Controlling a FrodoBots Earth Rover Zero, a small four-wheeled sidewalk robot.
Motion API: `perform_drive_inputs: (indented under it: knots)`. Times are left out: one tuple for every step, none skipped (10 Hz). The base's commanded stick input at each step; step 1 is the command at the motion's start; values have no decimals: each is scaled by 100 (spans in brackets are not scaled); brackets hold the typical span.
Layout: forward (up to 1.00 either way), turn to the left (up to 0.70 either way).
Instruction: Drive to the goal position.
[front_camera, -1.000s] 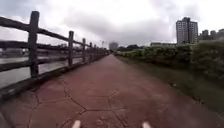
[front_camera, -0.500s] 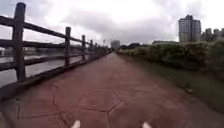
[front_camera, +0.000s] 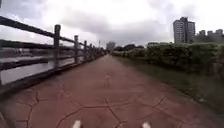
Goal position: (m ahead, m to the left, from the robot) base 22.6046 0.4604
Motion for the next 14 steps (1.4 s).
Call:
perform_drive_inputs:
  knots:
    - [85, 3]
    - [85, -24]
    - [85, -24]
    - [85, -24]
    - [85, -24]
    - [85, -24]
    - [85, -17]
    - [85, 10]
    - [85, 10]
    - [85, 10]
    - [85, 10]
    - [85, 10]
    - [85, 10]
    - [85, 10]
